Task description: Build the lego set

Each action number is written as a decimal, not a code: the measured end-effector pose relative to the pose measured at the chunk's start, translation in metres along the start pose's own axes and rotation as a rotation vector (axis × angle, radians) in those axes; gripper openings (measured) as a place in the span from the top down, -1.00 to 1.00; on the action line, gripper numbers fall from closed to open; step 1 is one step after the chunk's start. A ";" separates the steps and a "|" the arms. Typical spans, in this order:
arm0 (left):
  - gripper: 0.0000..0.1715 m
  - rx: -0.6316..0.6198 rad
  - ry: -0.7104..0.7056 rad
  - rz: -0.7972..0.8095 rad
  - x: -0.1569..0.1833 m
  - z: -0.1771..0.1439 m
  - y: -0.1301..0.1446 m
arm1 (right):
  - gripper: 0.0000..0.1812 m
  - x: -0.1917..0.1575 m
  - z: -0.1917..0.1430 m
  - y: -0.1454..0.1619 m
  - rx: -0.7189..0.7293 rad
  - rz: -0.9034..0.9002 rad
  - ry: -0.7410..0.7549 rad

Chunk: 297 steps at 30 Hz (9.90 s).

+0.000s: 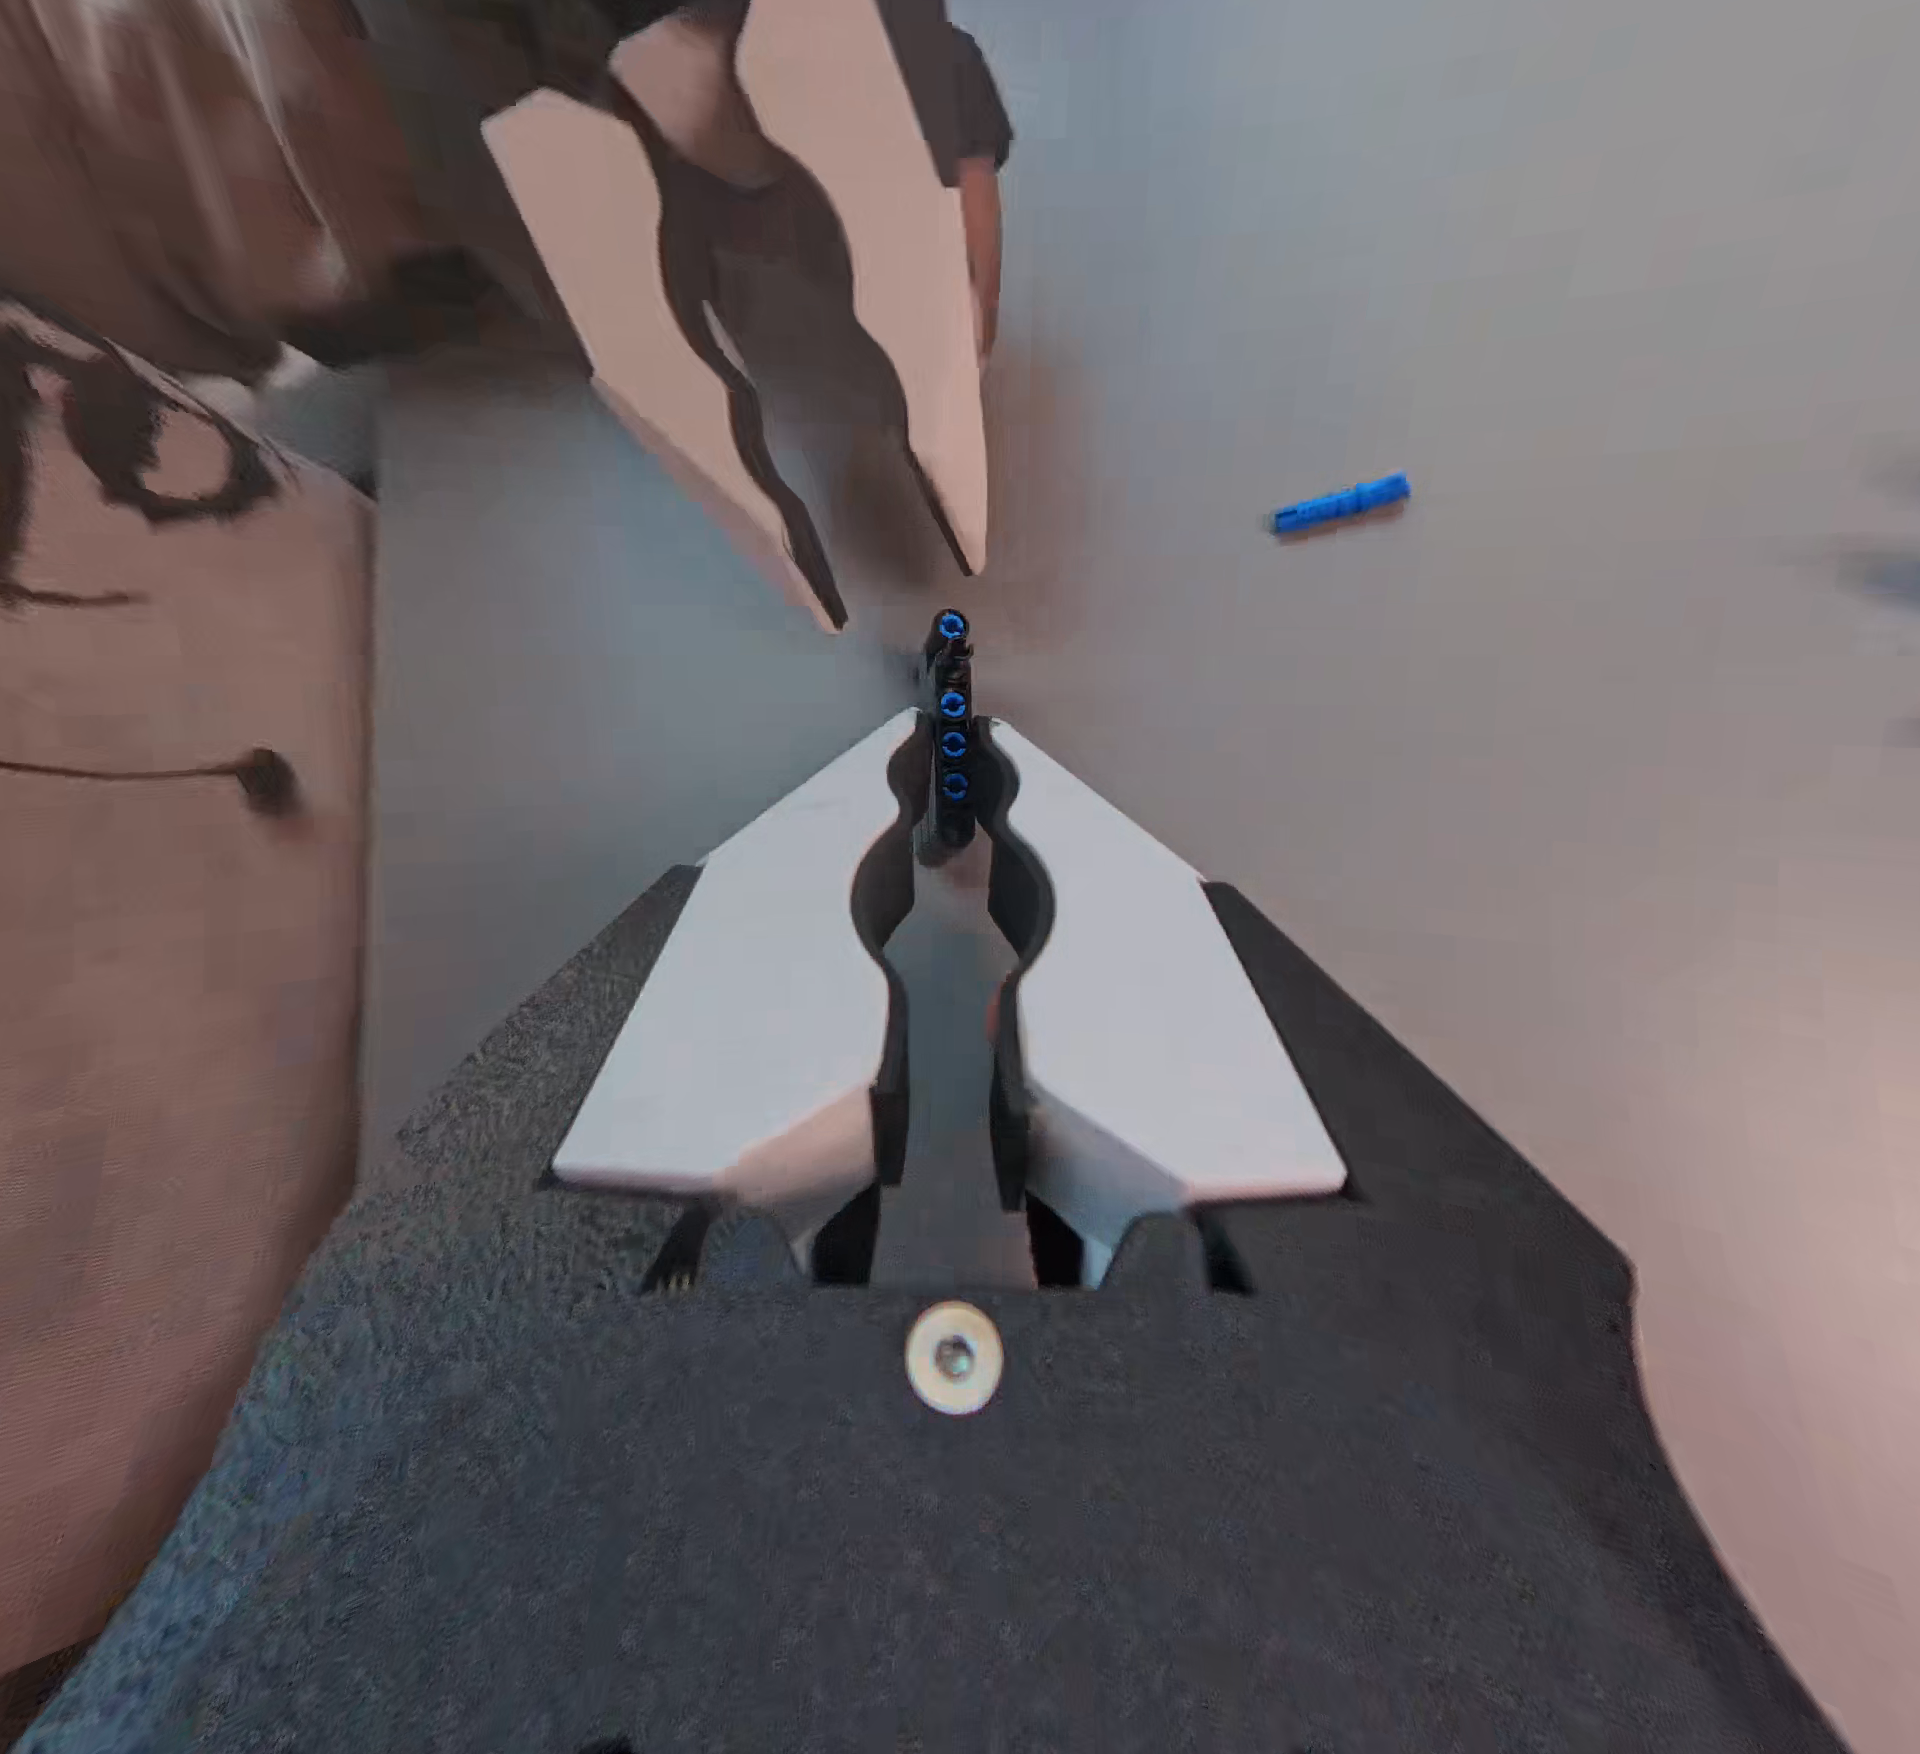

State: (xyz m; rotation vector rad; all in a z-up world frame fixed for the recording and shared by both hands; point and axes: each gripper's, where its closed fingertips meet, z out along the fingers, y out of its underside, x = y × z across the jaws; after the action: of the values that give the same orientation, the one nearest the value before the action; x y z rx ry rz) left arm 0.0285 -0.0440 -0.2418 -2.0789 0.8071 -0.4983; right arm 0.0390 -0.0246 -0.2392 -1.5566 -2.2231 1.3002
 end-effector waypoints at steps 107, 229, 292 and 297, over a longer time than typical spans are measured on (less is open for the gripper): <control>0.74 0.487 -0.837 -0.126 -0.128 -0.124 -0.026 | 1.00 0.312 -0.148 -0.284 0.499 -0.242 1.113; 1.00 -0.283 -0.699 -0.588 -0.400 -0.349 0.052 | 0.98 0.090 -0.127 -0.033 0.695 -0.025 0.572; 0.29 0.429 0.436 -0.421 -0.007 -0.059 -0.072 | 1.00 -0.099 -0.064 -0.013 0.144 -0.209 -0.774; 0.99 0.458 0.504 -0.403 0.012 -0.057 -0.079 | 1.00 -0.084 -0.063 -0.017 0.186 -0.179 -0.705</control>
State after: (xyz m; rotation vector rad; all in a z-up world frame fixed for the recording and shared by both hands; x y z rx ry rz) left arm 0.0320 -0.0491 -0.1438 -1.6947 0.4746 -1.3339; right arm 0.0997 -0.0586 -0.1588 -0.8834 -2.4129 2.1609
